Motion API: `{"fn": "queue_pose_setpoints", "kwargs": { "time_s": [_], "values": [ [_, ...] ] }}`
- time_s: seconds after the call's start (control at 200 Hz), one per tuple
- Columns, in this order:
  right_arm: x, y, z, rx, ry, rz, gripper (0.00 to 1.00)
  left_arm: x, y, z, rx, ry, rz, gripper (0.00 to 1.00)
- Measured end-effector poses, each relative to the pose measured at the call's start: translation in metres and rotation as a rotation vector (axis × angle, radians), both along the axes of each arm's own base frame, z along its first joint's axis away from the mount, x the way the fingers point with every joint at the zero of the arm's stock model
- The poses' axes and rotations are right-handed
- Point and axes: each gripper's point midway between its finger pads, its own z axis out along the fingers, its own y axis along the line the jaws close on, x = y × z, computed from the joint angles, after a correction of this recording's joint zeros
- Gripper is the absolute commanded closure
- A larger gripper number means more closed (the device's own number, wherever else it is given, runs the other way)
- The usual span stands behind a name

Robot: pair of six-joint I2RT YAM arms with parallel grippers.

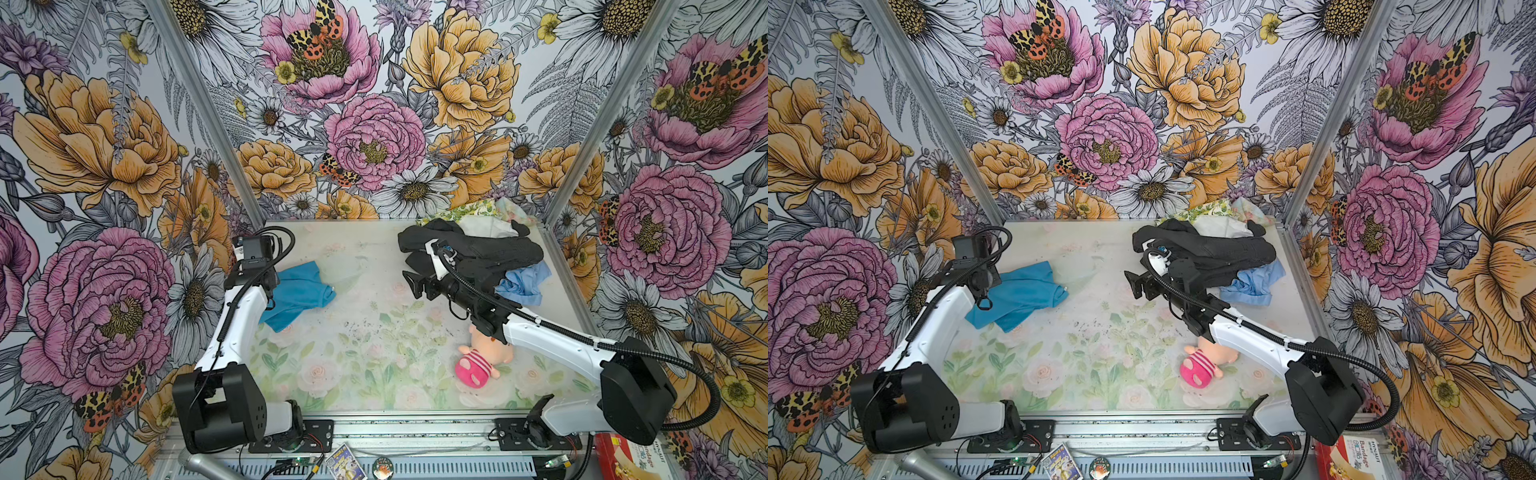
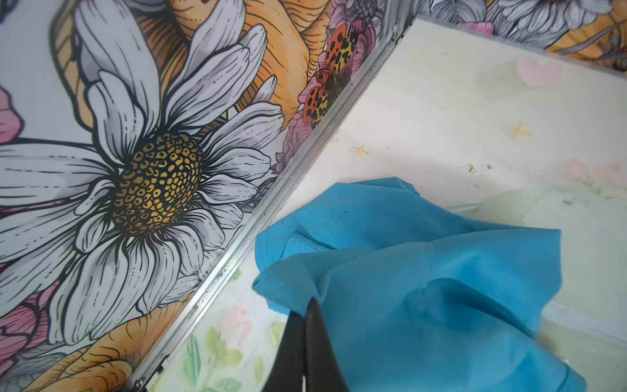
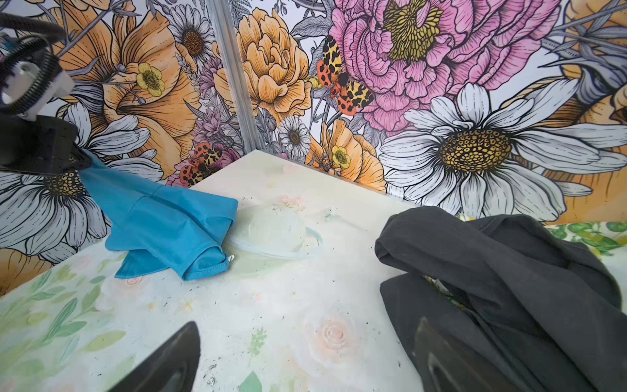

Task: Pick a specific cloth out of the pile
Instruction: 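Lower the teal cloth onto the open table with the left gripper, then open the left gripper and release the teal cloth, then raise it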

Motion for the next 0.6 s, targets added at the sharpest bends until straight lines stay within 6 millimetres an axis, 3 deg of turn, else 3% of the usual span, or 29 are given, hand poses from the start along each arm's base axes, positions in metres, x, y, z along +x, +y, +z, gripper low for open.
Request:
{"fn": "queue_pose_setpoints", "kwargs": {
  "time_s": [0.265,0.6],
  "values": [
    [-0.004,-0.003,-0.019,-0.017,0.027,-0.001,0.01,0.01,-0.017,-0.035,0.037,0.138,-0.05,1.0],
    [-0.012,-0.01,-0.027,-0.025,0.038,-0.002,0.01,0.026,-0.051,-0.073,-0.113,0.145,-0.08,1.0]
  ]
}}
